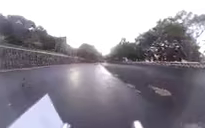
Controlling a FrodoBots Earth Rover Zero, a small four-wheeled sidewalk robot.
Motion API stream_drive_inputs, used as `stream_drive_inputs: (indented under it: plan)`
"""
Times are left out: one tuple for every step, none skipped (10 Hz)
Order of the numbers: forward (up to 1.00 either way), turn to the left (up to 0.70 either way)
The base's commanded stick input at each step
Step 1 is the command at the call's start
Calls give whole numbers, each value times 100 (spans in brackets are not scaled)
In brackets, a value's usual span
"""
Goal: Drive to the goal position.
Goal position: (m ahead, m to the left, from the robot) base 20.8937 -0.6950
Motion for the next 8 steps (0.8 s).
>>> stream_drive_inputs:
  plan:
    - [50,-29]
    - [50,-50]
    - [50,-41]
    - [50,0]
    - [50,0]
    - [50,0]
    - [50,0]
    - [50,0]
